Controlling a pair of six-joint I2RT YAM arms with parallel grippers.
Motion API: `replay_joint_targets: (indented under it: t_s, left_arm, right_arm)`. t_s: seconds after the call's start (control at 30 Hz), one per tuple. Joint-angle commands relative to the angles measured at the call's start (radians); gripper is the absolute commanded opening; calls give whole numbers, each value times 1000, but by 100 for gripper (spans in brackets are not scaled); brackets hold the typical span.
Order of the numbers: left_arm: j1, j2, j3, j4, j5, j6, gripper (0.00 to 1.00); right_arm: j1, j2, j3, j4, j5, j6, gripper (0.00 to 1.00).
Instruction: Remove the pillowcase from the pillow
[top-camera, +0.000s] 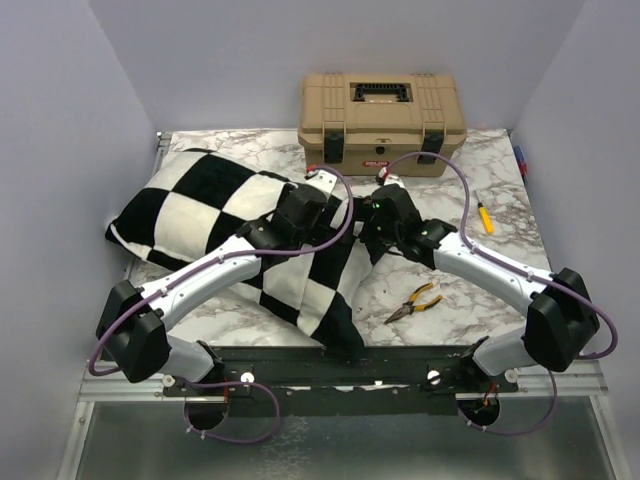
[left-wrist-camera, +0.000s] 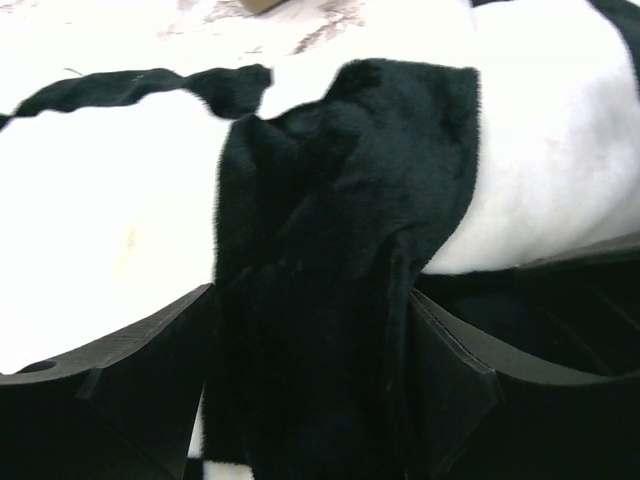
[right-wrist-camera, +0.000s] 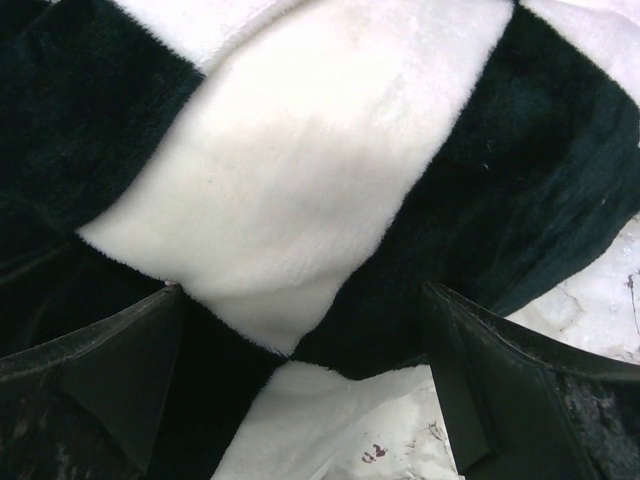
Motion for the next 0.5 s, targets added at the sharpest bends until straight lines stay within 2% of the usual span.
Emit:
replay_joint_targets:
  t_s: [0.0,0.23,0.47]
  left_arm:
    - [10,-30,-26,-24,-238,52,72]
    - [54,-76,-46,-9,-367,44,68]
    - [132,-72,-41,-5,-259,-1,66]
  right_arm:
    - [-1,0,-64,-83,102,31,100]
    - [-2,-38,-177,-120,199,129,100]
    - [-1,-11,-95,-225,210,119,99]
